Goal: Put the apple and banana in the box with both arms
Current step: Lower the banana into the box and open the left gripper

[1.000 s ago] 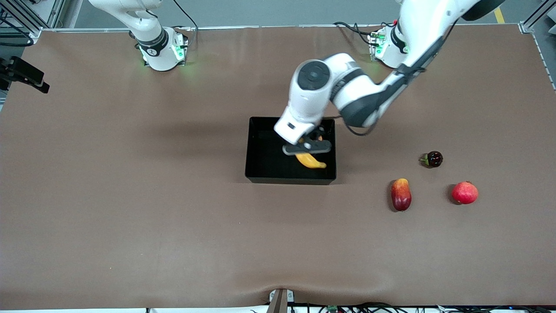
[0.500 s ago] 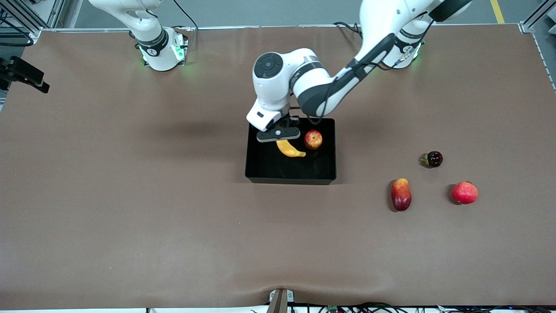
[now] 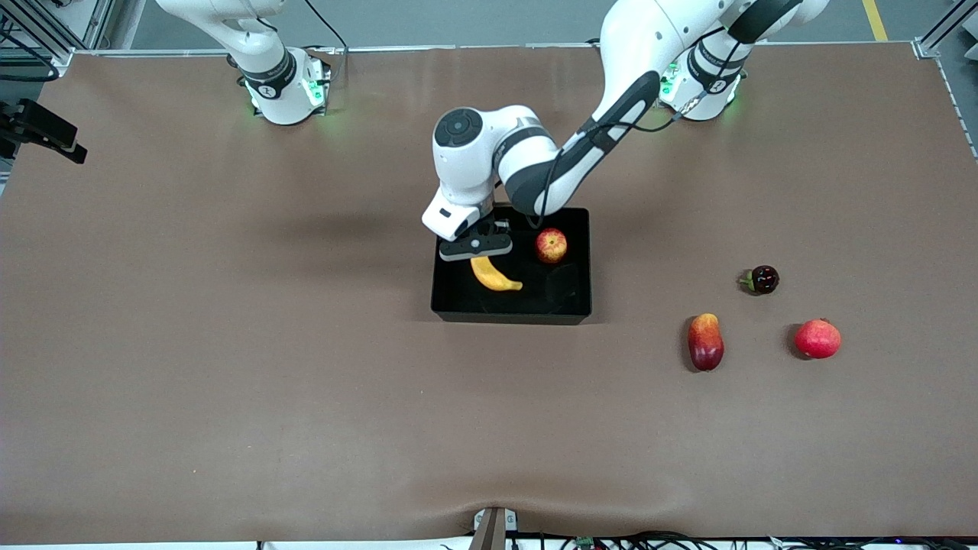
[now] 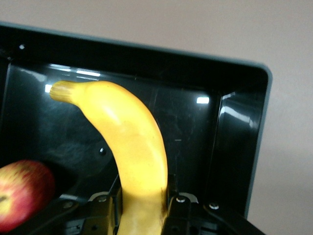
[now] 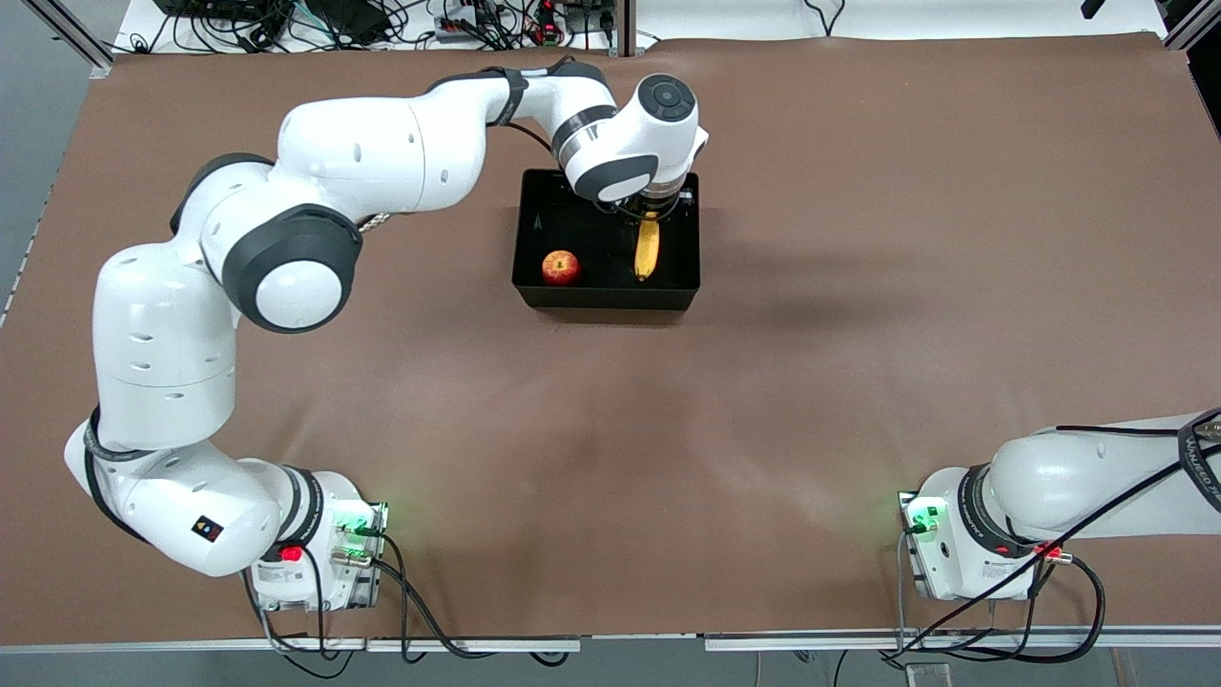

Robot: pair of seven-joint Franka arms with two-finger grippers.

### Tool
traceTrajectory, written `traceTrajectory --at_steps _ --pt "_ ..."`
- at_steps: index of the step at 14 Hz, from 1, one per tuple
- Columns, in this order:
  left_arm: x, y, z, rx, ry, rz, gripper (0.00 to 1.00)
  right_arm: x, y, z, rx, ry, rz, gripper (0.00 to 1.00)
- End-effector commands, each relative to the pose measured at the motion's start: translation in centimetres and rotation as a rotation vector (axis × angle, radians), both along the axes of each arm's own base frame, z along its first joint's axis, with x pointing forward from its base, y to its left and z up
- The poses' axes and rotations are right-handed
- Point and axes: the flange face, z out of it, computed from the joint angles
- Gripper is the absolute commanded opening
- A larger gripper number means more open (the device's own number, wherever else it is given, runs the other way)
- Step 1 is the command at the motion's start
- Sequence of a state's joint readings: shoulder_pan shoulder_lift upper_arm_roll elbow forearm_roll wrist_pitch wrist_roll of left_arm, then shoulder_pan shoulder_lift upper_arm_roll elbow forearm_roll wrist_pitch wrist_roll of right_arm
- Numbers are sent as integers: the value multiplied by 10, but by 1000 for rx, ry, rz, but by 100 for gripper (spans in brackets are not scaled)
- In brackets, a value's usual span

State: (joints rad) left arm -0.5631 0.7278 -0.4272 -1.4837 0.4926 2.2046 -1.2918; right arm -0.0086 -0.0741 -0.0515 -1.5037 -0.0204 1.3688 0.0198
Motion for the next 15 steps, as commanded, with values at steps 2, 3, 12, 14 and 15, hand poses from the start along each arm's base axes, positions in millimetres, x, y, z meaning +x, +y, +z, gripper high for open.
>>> traceTrajectory --at_steps 2,3,12,14,15 --pt "1 -10 -9 4 -54 -16 0 -4 1 5 16 -4 2 100" --pt "-3 -13 -15 12 -54 -23 0 -4 1 5 16 -4 2 100" --pt "-25 -18 -78 83 -19 -62 14 -4 1 6 16 -5 2 100" --pt "-24 -17 -79 81 -16 -37 71 -4 3 6 16 -5 5 100" --pt "-20 -15 -75 77 -25 -27 100 -4 3 6 16 -5 5 100"
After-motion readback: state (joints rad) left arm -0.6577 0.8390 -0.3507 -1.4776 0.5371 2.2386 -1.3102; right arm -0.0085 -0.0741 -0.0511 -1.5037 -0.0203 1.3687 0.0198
